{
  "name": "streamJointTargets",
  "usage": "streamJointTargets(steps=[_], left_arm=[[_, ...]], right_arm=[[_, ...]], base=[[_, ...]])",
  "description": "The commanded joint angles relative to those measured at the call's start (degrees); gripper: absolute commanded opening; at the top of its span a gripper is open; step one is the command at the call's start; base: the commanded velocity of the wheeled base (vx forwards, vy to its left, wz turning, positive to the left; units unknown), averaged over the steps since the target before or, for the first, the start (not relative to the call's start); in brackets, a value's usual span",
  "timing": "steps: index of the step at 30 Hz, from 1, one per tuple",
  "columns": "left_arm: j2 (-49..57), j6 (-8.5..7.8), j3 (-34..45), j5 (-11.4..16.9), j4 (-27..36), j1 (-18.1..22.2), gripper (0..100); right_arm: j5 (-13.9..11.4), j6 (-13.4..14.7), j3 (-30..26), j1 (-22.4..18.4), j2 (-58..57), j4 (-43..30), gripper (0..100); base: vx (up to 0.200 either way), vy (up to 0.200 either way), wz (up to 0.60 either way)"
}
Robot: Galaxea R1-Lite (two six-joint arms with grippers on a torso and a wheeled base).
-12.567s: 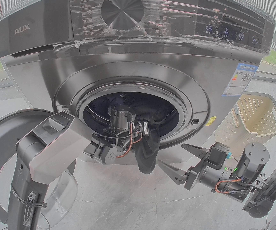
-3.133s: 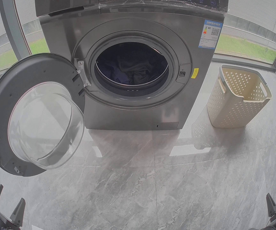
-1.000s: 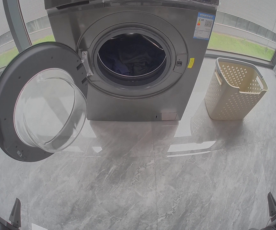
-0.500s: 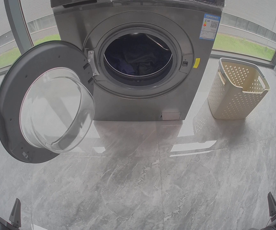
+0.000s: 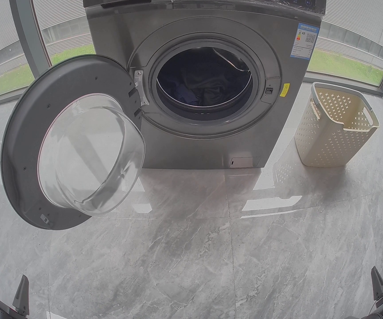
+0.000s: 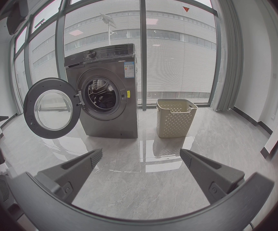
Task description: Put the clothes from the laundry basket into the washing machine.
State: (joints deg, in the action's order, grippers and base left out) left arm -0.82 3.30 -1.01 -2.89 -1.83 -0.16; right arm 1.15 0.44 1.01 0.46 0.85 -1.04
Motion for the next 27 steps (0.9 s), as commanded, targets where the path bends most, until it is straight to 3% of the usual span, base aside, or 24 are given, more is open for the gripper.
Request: streamJointTargets(steps=[1, 3, 18, 27], left_arm=[[0.73, 0.04, 1.01, -0.01, -0.02, -0.02, 100], [0.73, 0.04, 1.01, -0.01, -0.02, -0.02, 100], [0.73, 0.12, 1.01, -0.01, -0.02, -0.02, 100], [0.73, 0.12, 1.01, -0.01, -0.02, -0.02, 100]], right_arm=[[0.00, 0.00, -0.57, -0.02, 0.03, -0.02, 100], [0.00, 0.00, -0.57, -0.02, 0.03, -0.02, 100], [0.00, 0.00, -0.57, -0.02, 0.03, -0.02, 100], [0.00, 0.00, -0.57, -0.02, 0.03, -0.02, 100]], base=[[0.000, 0.000, 0.00], [0.000, 0.000, 0.00], [0.000, 0.200, 0.00], [0.000, 0.000, 0.00]])
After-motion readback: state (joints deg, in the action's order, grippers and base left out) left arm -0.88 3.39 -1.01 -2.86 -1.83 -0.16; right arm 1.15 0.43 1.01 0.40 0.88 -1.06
